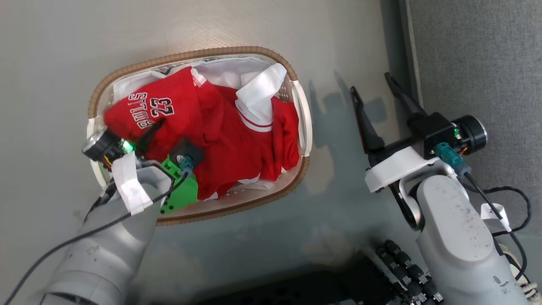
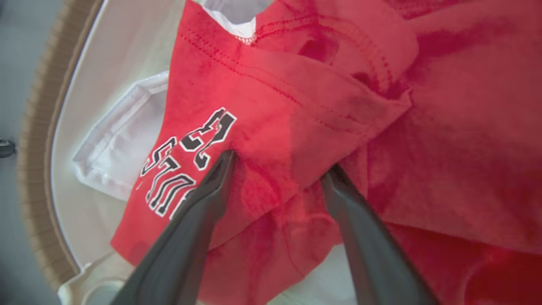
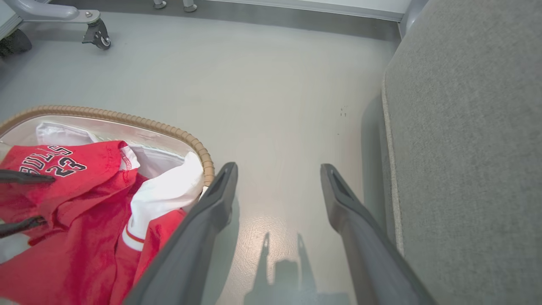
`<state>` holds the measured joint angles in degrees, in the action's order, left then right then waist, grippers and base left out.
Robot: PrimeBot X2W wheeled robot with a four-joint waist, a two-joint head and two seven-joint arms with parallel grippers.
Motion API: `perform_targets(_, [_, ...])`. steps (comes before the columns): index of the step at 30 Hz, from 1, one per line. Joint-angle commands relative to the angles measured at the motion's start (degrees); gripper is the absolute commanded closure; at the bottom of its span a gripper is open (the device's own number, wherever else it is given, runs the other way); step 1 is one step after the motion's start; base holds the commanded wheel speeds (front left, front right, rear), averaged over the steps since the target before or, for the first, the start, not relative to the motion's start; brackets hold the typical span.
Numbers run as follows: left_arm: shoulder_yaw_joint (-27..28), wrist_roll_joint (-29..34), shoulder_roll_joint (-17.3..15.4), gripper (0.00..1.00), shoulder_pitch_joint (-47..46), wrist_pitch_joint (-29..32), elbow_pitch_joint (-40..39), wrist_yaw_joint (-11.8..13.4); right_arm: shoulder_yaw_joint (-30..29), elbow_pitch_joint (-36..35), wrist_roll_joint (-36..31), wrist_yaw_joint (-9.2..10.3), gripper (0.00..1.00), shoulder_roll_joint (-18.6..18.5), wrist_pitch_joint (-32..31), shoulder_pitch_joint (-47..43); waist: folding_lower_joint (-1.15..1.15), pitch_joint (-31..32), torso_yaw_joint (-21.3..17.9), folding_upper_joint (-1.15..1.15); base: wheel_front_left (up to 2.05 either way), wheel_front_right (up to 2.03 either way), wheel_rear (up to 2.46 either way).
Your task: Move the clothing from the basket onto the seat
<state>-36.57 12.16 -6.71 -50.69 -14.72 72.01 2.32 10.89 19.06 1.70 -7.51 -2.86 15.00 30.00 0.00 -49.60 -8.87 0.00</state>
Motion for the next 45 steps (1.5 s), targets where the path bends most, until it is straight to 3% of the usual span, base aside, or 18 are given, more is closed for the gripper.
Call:
perform_targets(1, [-0.2,0.6,-0.8,0.0,-1.9,0.1,0.2,0.5,0.8,0.3,0.5,0.04,0.0,-0.1,0.3,0.7,0.0,-1.0,-0.6,0.0,0.0,0.0,0.0])
perform_targets(7, [-1.2,0.7,-0.9,0.0,-5.6,1.2,1.2,0.9,2.5,-0.2,2.1,0.04,0.0,-0.2,0.3,1.0,0.0,-2.6,-1.6,0.0,0.0,0.0,0.0])
perform_targets(11, [-0.9,-0.5,-0.7,0.0,-6.2,2.0,1.6,-0.4,3.2,-0.3,2.9,0.04,0.0,-0.2,0.3,1.0,0.0,-2.9,-2.0,0.0,0.0,0.0,0.0])
perform_targets(12, [-0.6,-1.0,-0.8,0.09,-6.2,2.7,1.6,-0.7,3.3,-0.3,3.0,0.04,0.0,-0.2,0.3,1.1,0.0,-2.9,-2.2,0.0,0.0,0.0,0.0])
perform_targets(13, [-0.3,-1.4,-0.8,0.26,-6.1,3.3,1.7,-1.0,3.3,-0.3,3.0,0.04,0.0,-0.2,0.3,1.2,0.0,-2.9,-2.3,0.0,0.0,0.0,0.0])
perform_targets(14, [-0.3,-1.7,-0.8,0.69,-5.9,3.7,1.7,-1.5,3.2,-0.2,3.2,0.05,0.0,-0.2,0.3,1.3,0.0,-2.9,-2.4,0.0,0.0,0.0,0.0])
perform_targets(15, [-0.3,-1.9,-0.8,0.98,-5.8,4.0,1.7,-1.6,3.2,-0.2,3.3,0.04,0.0,-0.2,0.3,1.3,0.0,-2.8,-2.5,0.0,0.0,0.0,0.0])
perform_targets(24, [0.2,-3.9,-1.4,1.0,-3.3,4.2,1.9,-1.5,2.6,0.7,3.6,0.04,0.0,-0.2,0.3,1.6,0.0,-0.7,-2.5,0.0,0.0,0.0,0.0])
perform_targets(34, [1.5,-7.7,0.5,1.0,1.0,-0.2,0.4,-0.3,2.4,2.4,4.3,0.04,0.0,-0.2,0.3,-0.9,0.0,7.8,-1.2,0.0,0.0,0.0,0.0])
perform_targets(45, [5.2,-14.6,1.4,1.0,11.3,-0.5,-15.1,-0.5,2.1,5.0,5.0,0.05,0.0,-0.2,0.3,-6.4,0.0,20.9,1.3,0.0,0.0,0.0,0.0])
